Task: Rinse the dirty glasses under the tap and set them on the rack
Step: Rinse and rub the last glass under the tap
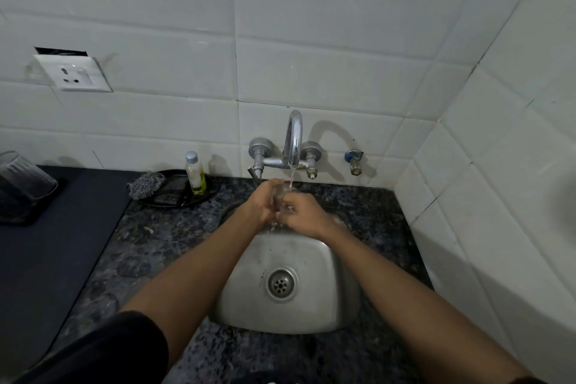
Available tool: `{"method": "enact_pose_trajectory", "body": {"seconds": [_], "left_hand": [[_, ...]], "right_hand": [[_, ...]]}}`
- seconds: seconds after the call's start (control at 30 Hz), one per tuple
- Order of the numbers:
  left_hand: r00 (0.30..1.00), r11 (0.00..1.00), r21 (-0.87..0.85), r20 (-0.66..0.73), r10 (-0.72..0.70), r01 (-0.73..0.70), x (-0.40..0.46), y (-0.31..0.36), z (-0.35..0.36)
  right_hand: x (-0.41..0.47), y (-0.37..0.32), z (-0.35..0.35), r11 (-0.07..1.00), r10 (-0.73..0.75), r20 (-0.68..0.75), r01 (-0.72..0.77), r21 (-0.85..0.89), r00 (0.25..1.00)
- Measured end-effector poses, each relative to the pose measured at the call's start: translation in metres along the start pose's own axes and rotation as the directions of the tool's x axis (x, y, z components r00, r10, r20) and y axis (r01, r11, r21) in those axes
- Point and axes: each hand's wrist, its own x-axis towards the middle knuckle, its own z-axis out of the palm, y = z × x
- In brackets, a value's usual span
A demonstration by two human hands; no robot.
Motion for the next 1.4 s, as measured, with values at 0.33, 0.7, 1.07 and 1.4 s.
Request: {"method": "enact_pose_trajectory", "body": {"seconds": [0.33, 0.7, 1.07, 1.4], "left_hand": [[0.977, 0.977, -0.072, -0.088, 0.193, -0.199, 0.009, -0.012, -0.02], [0.932, 0.93, 0.094, -0.035, 0.36, -0.355, 0.003, -0.009, -0.015], [0.798, 0.839, 0.51, -0.419, 0.433, -0.188, 0.023, 0.006, -0.039], [0.675, 0.573, 0.801, -0.327, 0.662, -0.173, 0.03, 0.02, -0.029]], "right_hand": [[-0.013, 0.003, 0.015, 0.945, 0.214, -0.38, -0.092, 0.314, 0.9], [0.005, -0.004, 0.0, 0.871, 0.342, 0.123, -0.363, 0.332, 0.932], [-0.002, -0.007, 0.004, 0.596, 0.405, 0.247, -0.459, 0.659, 0.88], [0.01, -0.003, -0.002, 0.676, 0.418, 0.115, -0.392, 0.624, 0.901]]}}
